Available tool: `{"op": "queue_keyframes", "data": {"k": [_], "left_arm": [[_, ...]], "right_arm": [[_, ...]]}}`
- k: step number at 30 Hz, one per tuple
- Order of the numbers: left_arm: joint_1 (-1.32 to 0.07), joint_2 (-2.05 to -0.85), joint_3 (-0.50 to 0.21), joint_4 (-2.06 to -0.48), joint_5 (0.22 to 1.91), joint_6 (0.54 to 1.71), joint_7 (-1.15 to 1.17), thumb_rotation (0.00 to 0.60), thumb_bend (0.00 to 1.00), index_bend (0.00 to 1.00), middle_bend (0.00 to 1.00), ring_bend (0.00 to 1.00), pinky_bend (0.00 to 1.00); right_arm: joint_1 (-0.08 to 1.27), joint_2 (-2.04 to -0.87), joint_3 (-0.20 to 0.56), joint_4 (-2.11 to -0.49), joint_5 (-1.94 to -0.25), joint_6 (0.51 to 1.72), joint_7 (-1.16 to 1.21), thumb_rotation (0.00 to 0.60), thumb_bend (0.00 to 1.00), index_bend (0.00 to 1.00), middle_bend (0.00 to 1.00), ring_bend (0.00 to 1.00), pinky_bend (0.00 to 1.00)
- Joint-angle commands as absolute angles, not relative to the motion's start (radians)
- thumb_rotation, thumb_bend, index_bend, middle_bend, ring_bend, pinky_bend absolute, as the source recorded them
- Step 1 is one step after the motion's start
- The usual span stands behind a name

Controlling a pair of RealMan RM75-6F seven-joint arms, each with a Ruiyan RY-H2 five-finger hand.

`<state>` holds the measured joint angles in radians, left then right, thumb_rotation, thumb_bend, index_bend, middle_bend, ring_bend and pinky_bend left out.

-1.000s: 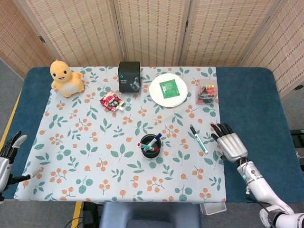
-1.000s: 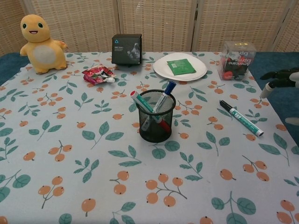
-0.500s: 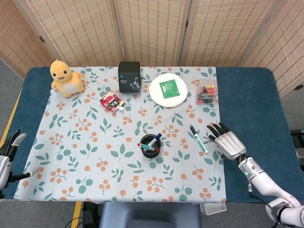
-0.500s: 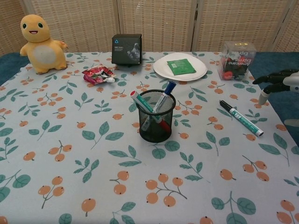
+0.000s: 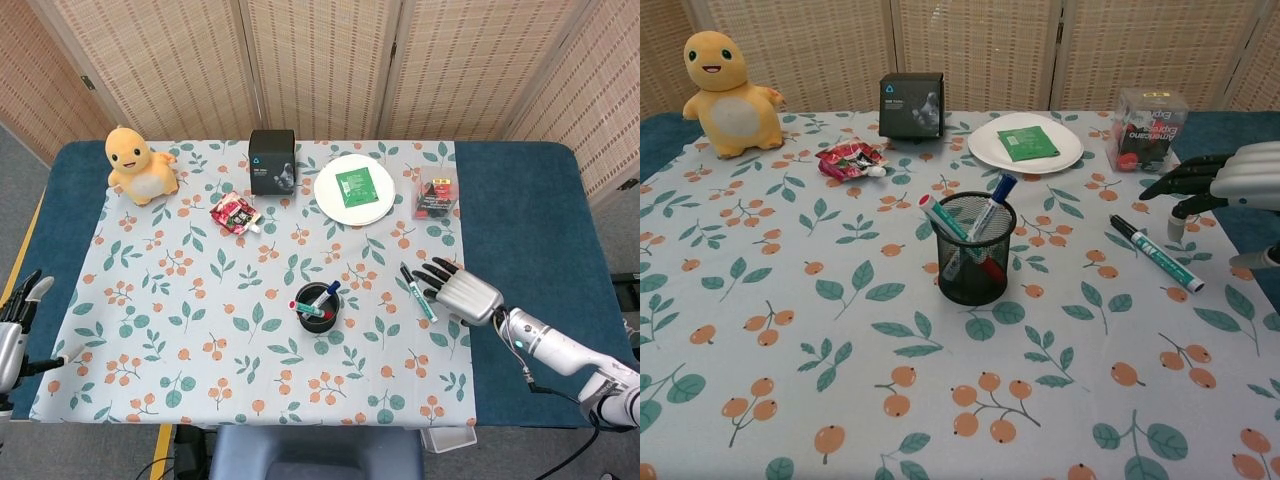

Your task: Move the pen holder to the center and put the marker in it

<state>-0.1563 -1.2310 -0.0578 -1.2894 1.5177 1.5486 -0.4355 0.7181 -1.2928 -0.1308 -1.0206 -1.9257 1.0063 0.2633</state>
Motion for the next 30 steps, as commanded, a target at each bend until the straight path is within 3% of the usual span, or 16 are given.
{"op": "queue_keyframes", "data": {"k": [1, 13, 30], "left_arm": [[-0.157, -1.234, -0.062, -1.288, 1.513, 1.543, -0.428, 0.6, 0.05, 0.0, 0.0, 0.0, 0.16], [-0.161, -1.25, -0.076, -1.276, 1.488, 1.51, -0.4, 0.6, 0.05, 0.0, 0.0, 0.0, 0.16], [-0.17, -1.264, -0.09, -1.254, 1.463, 1.464, -0.4, 0.6, 0.05, 0.0, 0.0, 0.0, 0.16]], "right_arm": [[0.757, -1.344, -0.185, -0.9, -2.002, 1.092, 0.339, 0.6, 0.31, 0.31, 0.03, 0.0, 0.0], [0.775, -1.472, -0.278, -0.61, -2.08, 1.262, 0.505, 0.6, 0.32, 0.37, 0.05, 0.0, 0.0], [0.74, -1.599, -0.328, -0.318, -2.049, 1.347, 0.65, 0.6, 0.34, 0.41, 0.08, 0.0, 0.0]]}}
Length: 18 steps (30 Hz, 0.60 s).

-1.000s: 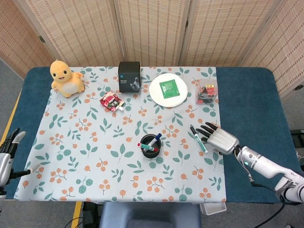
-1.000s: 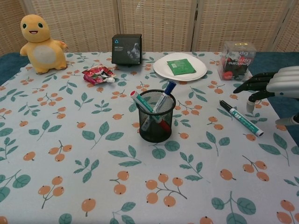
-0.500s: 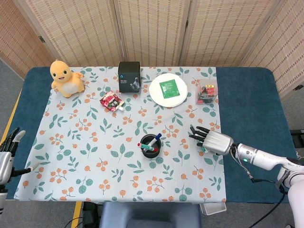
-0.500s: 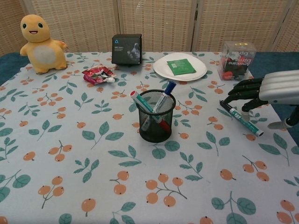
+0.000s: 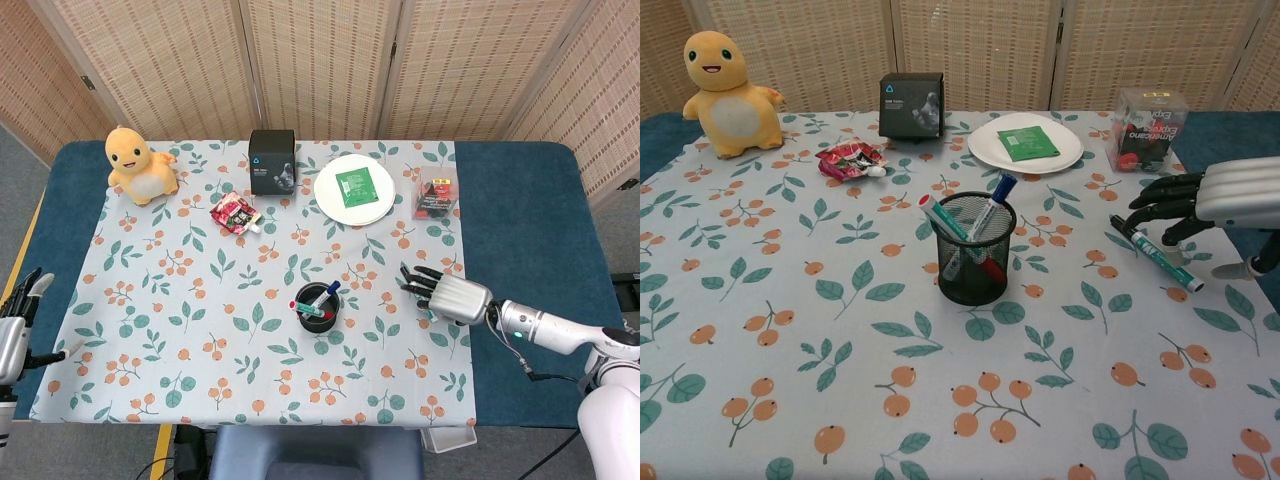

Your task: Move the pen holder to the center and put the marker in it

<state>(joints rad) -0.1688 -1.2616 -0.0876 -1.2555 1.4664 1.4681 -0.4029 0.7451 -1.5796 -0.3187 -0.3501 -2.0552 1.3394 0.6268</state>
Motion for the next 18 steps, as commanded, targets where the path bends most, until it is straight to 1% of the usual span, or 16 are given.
{"op": "queue_keyframes", "data": {"k": [1, 9, 18], "left_arm": [[-0.17, -1.265, -0.091, -1.253, 1.461, 1.462, -0.398, 0.6, 0.05, 0.0, 0.0, 0.0, 0.16], [-0.172, -1.268, -0.098, -1.246, 1.451, 1.451, -0.395, 0.6, 0.05, 0.0, 0.0, 0.0, 0.16], [-0.17, -1.268, -0.102, -1.243, 1.451, 1.455, -0.39, 0.6, 0.05, 0.0, 0.0, 0.0, 0.16]], "right_arm": [[0.74, -1.604, -0.331, -0.307, -2.047, 1.347, 0.656, 0.6, 0.34, 0.41, 0.08, 0.0, 0.0], [0.738, -1.643, -0.35, -0.232, -2.04, 1.355, 0.67, 0.6, 0.35, 0.41, 0.08, 0.0, 0.0], [0.735, -1.676, -0.364, -0.192, -2.03, 1.356, 0.653, 0.6, 0.35, 0.41, 0.08, 0.0, 0.0]]}}
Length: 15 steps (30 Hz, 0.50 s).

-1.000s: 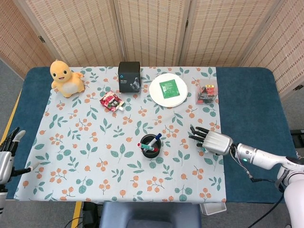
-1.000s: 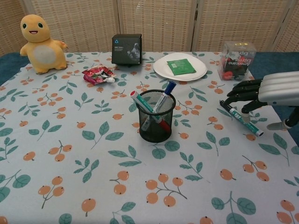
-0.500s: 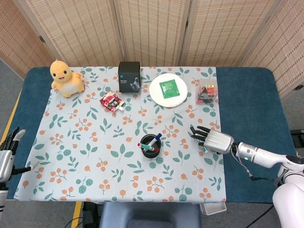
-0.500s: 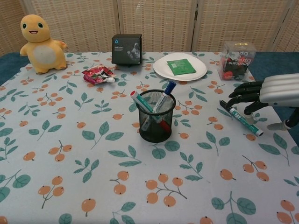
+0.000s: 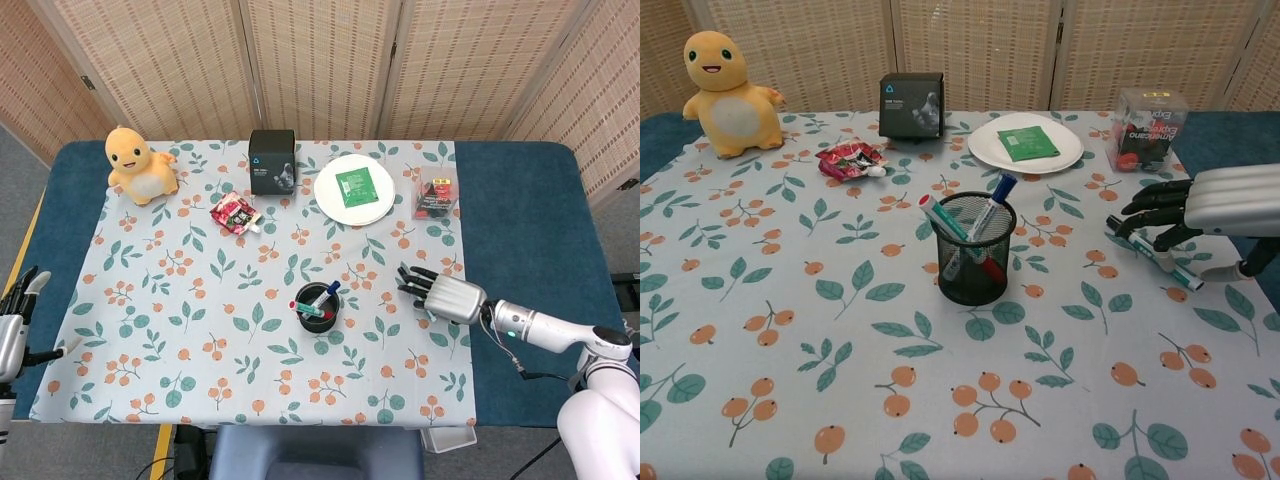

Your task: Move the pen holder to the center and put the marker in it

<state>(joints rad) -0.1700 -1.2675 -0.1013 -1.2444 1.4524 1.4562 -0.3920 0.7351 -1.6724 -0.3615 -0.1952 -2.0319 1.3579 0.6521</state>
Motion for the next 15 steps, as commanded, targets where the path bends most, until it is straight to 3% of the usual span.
{"op": "queue_keyframes", "data": {"k": [1, 15], "left_arm": [[-0.17, -1.268, -0.102, -1.243, 1.45, 1.453, -0.39, 0.6, 0.05, 0.0, 0.0, 0.0, 0.16], [-0.169, -1.273, -0.108, -1.237, 1.437, 1.445, -0.362, 0.6, 0.05, 0.0, 0.0, 0.0, 0.16]], "right_arm": [[0.735, -1.677, -0.365, -0.19, -2.028, 1.356, 0.653, 0.6, 0.35, 0.41, 0.08, 0.0, 0.0], [0.731, -1.693, -0.375, -0.167, -2.009, 1.35, 0.647, 0.6, 0.36, 0.41, 0.08, 0.0, 0.0]]}}
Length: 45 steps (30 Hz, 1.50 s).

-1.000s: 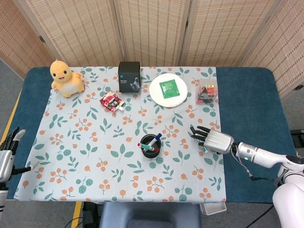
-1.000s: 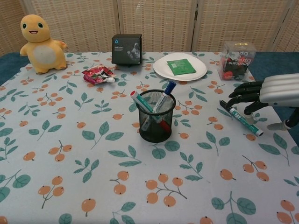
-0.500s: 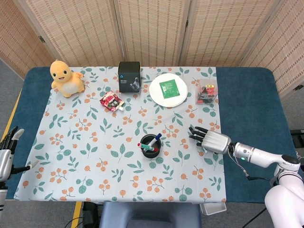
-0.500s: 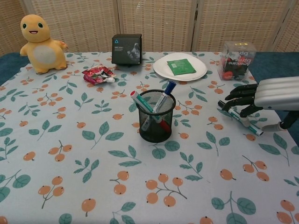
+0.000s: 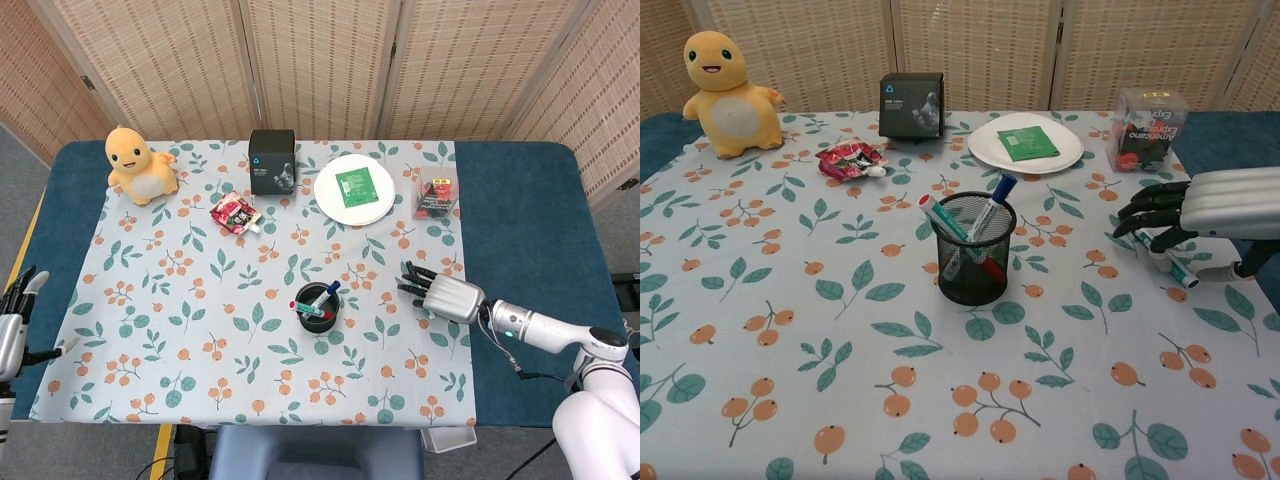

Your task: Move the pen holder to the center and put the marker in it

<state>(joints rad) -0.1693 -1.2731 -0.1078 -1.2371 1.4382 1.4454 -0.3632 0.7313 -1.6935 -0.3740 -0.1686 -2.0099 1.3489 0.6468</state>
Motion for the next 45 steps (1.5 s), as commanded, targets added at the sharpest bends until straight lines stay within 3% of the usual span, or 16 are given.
{"op": "queue_keyframes", "data": {"k": [1, 23, 28, 34, 45], "left_arm": [[-0.169, -1.273, -0.109, -1.236, 1.437, 1.444, -0.362, 0.6, 0.05, 0.0, 0.0, 0.0, 0.16], [-0.171, -1.276, -0.113, -1.231, 1.421, 1.419, -0.347, 0.6, 0.05, 0.0, 0.0, 0.0, 0.16], [-0.17, -1.277, -0.115, -1.233, 1.42, 1.421, -0.344, 0.6, 0.05, 0.0, 0.0, 0.0, 0.16], [-0.169, -1.276, -0.114, -1.237, 1.424, 1.424, -0.346, 0.6, 0.05, 0.0, 0.0, 0.0, 0.16], [-0.165, -1.268, -0.114, -1.247, 1.444, 1.446, -0.372, 0.6, 0.05, 0.0, 0.0, 0.0, 0.16]], "right_arm": [[0.73, -1.691, -0.376, -0.166, -2.008, 1.351, 0.647, 0.6, 0.36, 0.41, 0.08, 0.0, 0.0], [0.699, -1.704, -0.389, -0.147, -1.988, 1.317, 0.646, 0.6, 0.42, 0.41, 0.08, 0.0, 0.0], [0.692, -1.713, -0.387, -0.142, -1.982, 1.32, 0.625, 0.6, 0.47, 0.54, 0.1, 0.0, 0.0], [0.688, -1.708, -0.372, -0.143, -1.966, 1.369, 0.595, 0.6, 0.5, 0.64, 0.13, 0.0, 0.0], [0.719, -1.632, -0.262, -0.273, -1.869, 1.549, 0.629, 0.6, 0.51, 0.65, 0.15, 0.0, 0.0]]}}
